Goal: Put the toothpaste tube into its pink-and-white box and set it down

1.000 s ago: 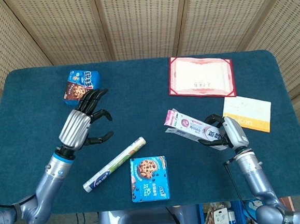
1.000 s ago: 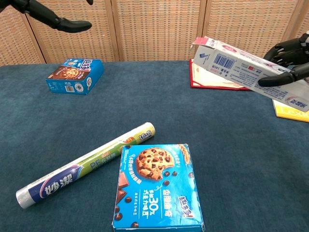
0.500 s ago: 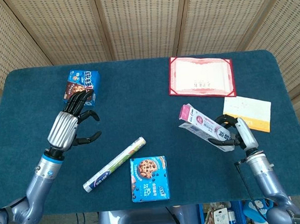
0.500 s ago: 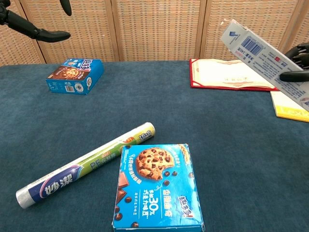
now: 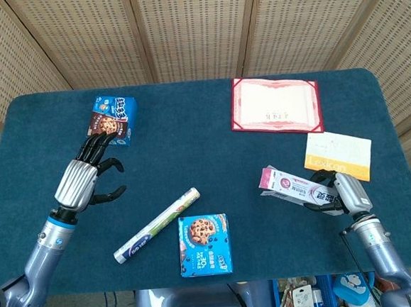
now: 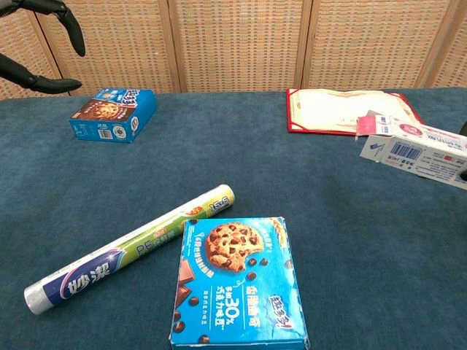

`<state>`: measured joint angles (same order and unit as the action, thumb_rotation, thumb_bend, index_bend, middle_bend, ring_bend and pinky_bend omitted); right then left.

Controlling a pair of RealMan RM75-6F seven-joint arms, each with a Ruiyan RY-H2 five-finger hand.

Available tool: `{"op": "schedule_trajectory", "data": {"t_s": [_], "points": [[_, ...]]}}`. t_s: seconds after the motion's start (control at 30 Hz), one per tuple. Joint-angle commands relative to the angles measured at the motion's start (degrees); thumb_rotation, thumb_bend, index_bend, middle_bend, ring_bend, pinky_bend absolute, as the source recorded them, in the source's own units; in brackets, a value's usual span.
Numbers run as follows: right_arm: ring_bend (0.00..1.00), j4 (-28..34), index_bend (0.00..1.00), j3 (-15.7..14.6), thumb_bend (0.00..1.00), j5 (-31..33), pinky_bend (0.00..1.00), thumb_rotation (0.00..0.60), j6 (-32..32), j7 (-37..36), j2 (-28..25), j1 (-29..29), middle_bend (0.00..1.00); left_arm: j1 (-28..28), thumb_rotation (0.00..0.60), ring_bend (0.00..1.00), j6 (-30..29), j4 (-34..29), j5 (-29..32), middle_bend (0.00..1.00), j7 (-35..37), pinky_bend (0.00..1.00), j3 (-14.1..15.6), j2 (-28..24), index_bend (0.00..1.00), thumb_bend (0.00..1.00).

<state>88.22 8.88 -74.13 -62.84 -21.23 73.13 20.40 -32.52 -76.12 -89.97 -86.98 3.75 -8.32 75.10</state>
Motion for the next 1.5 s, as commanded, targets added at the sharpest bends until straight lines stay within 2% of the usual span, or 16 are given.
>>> {"op": "schedule_trajectory", "data": {"t_s": [0.03, 0.13, 0.23, 0.33, 0.4, 0.5, 0.63, 0.7, 0.77, 0.87, 0.93, 1.1, 1.2, 1.5], "points": [[0.39, -2.1, 0.59, -0.8, 0.09, 0.8, 0.48, 0.6, 0.1, 1.7, 1.0, -0.5, 0.49, 0.4, 0.6, 0.02, 0.2, 0.9, 0.4, 0.06, 0.2, 0.03, 0.2, -0.1, 0.49, 0.25], [0.39, -3.6, 0.59, -1.2, 0.09, 1.5, 0.48, 0.6, 0.4, 2.7, 2.2, -0.7, 0.48, 0.7, 0.6, 0.02, 0.3, 1.8, 0.4, 0.06, 0.9, 0.03, 0.3, -0.2, 0.49, 0.25], [0.38, -5.2, 0.59, -1.5, 0.09, 2.1, 0.42, 0.6, 1.1, 4.0, 3.3, -0.6, 0.46, 0.9, 0.6, 0.02, 0.1, 2.2, 0.2, 0.06, 1.3, 0.03, 0.3, -0.2, 0.49, 0.25], [0.3, -7.3, 0.59, -1.8, 0.09, 3.0, 0.28, 0.6, 1.6, 7.1, 4.8, -0.3, 0.39, 1.2, 0.6, 0.02, -0.3, 2.4, 0.0, 0.06, 1.7, 0.03, 0.4, -0.4, 0.49, 0.25], [0.19, -8.2, 0.55, -2.0, 0.09, 3.6, 0.13, 0.6, 2.4, 8.5, 5.6, 0.0, 0.3, 1.5, 0.6, 0.01, -0.5, 2.6, -0.3, 0.06, 1.8, 0.03, 0.5, -0.6, 0.49, 0.25], [0.08, -9.5, 0.5, -2.3, 0.09, 4.0, 0.02, 0.6, 2.8, 11.1, 6.3, 0.3, 0.21, 1.9, 0.6, 0.01, -0.8, 2.9, -0.2, 0.06, 2.2, 0.03, 0.5, -0.9, 0.49, 0.25], [0.01, -10.1, 0.43, -2.3, 0.09, 4.8, 0.0, 0.6, 2.6, 15.0, 7.1, 0.5, 0.12, 2.5, 0.6, 0.01, -1.2, 3.2, 0.0, 0.06, 2.9, 0.03, 0.6, -1.2, 0.49, 0.25], [0.0, -9.8, 0.37, -2.2, 0.09, 5.2, 0.0, 0.6, 2.7, 15.7, 7.3, 0.5, 0.04, 2.7, 0.6, 0.01, -1.4, 3.4, -0.2, 0.06, 3.3, 0.03, 0.8, -1.3, 0.49, 0.25], [0.0, -9.5, 0.29, -2.3, 0.09, 5.9, 0.0, 0.6, 3.8, 16.2, 7.1, 0.6, 0.0, 3.0, 0.6, 0.01, -1.7, 3.6, -0.6, 0.06, 3.5, 0.02, 0.9, -1.4, 0.49, 0.25], [0.0, -9.2, 0.16, -2.5, 0.09, 6.5, 0.0, 0.6, 4.9, 17.1, 6.6, 0.8, 0.0, 3.4, 0.6, 0.0, -1.9, 3.7, -0.8, 0.06, 3.6, 0.02, 1.1, -1.5, 0.49, 0.25], [0.0, -9.6, 0.11, -2.5, 0.09, 6.5, 0.0, 0.6, 4.5, 18.3, 6.7, 0.8, 0.0, 3.6, 0.6, 0.0, -1.9, 3.5, -0.8, 0.05, 3.6, 0.01, 1.2, -1.7, 0.48, 0.25], [0.0, -9.7, 0.1, -2.4, 0.09, 6.3, 0.0, 0.6, 1.9, 21.2, 6.9, 0.1, 0.0, 4.9, 0.6, 0.0, -2.1, 2.2, 0.0, 0.0, 1.5, 0.0, 1.8, -2.6, 0.37, 0.25], [0.0, -8.9, 0.09, -3.0, 0.09, 3.7, 0.0, 0.6, -1.4, 23.5, 6.1, -0.7, 0.0, 6.2, 0.6, 0.0, -2.0, 0.4, 0.2, 0.0, -1.5, 0.0, 3.1, -3.6, 0.31, 0.25], [0.0, -4.5, 0.1, -4.6, 0.09, -3.7, 0.0, 0.6, -10.1, 30.2, 2.8, -2.8, 0.0, 11.1, 0.6, 0.0, -5.2, -2.8, -0.5, 0.0, -6.6, 0.0, 6.5, -5.2, 0.25, 0.25]]}}
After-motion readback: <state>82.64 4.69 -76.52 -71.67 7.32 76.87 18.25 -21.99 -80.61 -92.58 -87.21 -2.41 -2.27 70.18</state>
